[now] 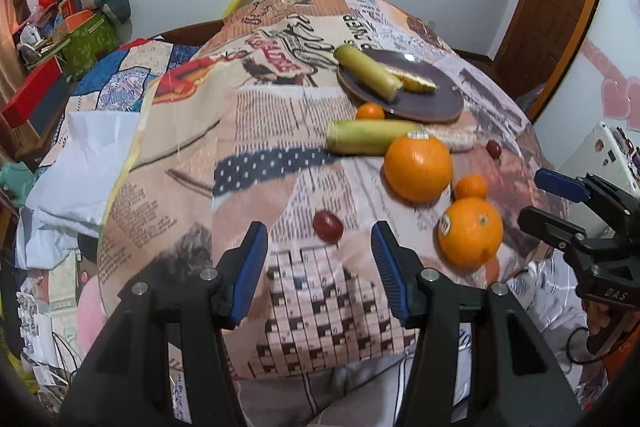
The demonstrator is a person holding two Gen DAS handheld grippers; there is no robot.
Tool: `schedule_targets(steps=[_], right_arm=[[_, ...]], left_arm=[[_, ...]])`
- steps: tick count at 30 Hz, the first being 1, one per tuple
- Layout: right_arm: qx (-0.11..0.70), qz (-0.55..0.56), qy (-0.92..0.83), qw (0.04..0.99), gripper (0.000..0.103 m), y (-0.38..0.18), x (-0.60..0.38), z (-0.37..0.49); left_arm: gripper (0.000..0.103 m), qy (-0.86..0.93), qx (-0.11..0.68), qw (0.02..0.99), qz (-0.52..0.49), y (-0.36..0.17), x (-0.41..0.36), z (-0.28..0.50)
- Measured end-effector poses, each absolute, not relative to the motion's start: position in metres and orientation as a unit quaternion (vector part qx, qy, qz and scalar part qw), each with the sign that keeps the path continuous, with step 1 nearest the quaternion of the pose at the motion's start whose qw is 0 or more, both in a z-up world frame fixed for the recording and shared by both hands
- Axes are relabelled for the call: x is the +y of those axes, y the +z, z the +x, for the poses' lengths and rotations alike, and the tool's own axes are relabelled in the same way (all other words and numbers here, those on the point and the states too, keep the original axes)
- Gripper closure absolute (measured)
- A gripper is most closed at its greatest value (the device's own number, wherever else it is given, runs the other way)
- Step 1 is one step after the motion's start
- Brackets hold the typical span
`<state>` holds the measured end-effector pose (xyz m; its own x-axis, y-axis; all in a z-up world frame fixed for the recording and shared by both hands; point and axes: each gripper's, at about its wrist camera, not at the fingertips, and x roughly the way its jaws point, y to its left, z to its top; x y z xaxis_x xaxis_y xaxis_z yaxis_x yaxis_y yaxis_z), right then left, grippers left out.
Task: Organize fruits
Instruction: 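Move the right tool to the large orange and close on it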
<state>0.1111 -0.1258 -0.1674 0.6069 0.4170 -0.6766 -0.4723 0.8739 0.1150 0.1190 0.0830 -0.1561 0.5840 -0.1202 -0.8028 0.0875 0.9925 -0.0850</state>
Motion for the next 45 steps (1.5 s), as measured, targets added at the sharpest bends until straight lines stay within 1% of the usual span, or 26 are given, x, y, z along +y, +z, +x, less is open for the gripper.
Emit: schedule_targets(steps=[13, 20, 25, 34, 43, 44, 45], right_arm=[[0.429, -0.042, 0.242, 0.869, 0.039, -0.212, -0.107, 0.118], [0.434, -0.035, 0.255, 0.863, 0.041, -0.215, -0.107, 0.119], [0.433, -0.029, 0.263, 0.862, 0.042, -0.212, -0.109, 0.12], [0.406, -0.032, 0.269, 0.873, 0.042, -0.194, -0.116, 0.119], [0.386, -0.02, 0.246, 0.889, 0.042, -0.179, -0.139, 0.133], [0.384, -0.02, 0.244, 0.89, 0.042, -0.178, -0.141, 0.134], [0.382, -0.02, 0.24, 0.892, 0.042, -0.177, -0.144, 0.137]], left_arm=[[0.049, -0.074, 0.477, 0.875, -0.029, -0.184, 0.09, 0.12], [0.049, -0.078, 0.497, 0.863, -0.041, -0.201, 0.089, 0.133], [0.05, -0.081, 0.492, 0.866, -0.032, -0.203, 0.085, 0.136], [0.064, -0.092, 0.494, 0.864, -0.023, -0.206, 0.077, 0.149], [0.066, -0.079, 0.5, 0.862, -0.034, -0.217, 0.076, 0.169], [0.068, -0.076, 0.5, 0.862, -0.033, -0.217, 0.076, 0.17], [0.074, -0.071, 0.499, 0.863, -0.029, -0.217, 0.075, 0.17]])
